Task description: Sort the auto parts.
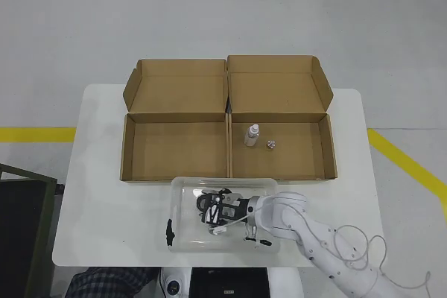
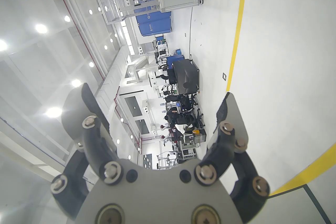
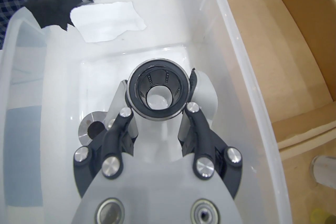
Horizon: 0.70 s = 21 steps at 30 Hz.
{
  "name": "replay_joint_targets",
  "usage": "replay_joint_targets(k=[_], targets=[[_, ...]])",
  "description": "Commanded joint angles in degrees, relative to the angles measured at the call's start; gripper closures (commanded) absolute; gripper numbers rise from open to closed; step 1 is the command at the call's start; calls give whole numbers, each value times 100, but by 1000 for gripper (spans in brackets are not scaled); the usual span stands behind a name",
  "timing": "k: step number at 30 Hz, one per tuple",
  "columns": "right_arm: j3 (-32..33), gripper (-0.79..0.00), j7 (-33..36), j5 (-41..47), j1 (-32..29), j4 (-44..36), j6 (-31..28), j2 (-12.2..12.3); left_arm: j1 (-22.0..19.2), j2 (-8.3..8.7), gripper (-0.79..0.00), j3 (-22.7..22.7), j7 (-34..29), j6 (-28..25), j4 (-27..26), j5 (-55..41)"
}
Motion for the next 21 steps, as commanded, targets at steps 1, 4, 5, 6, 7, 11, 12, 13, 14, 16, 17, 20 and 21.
replay_joint_targets(k=[1,4,5,6,7,11,12,13,14,16,17,20,21], targets=[[62,0,-82,44,-49,-106,-68,18,0,0,-785,0,0,0,0,0],[191,0,-209,133,-147,-279,-190,55,0,0,-785,0,0,0,0,0],[240,0,-272,176,-190,-350,-220,68,0,0,-785,0,0,0,0,0],[303,0,-313,183,-229,-411,-233,84,0,0,-785,0,0,0,0,0],[368,0,-343,169,-275,-487,-219,101,0,0,-785,0,0,0,0,0],[647,0,-587,296,-506,-785,-346,175,0,0,-785,0,0,0,0,0],[727,0,-630,322,-564,-847,-384,196,0,0,-785,0,0,0,0,0],[804,0,-680,356,-625,-914,-414,216,0,0,-785,0,0,0,0,0],[885,0,-735,409,-687,-967,-447,235,0,0,-785,0,0,0,0,0],[1049,0,-808,476,-798,-1072,-503,273,0,0,-785,0,0,0,0,0],[1129,0,-854,536,-851,-1106,-532,290,0,0,-785,0,0,0,0,0],[1362,0,-995,781,-978,-1125,-595,331,0,0,-785,0,0,0,0,0],[1438,0,-1019,860,-1000,-1114,-609,343,0,0,-785,0,0,0,0,0]])
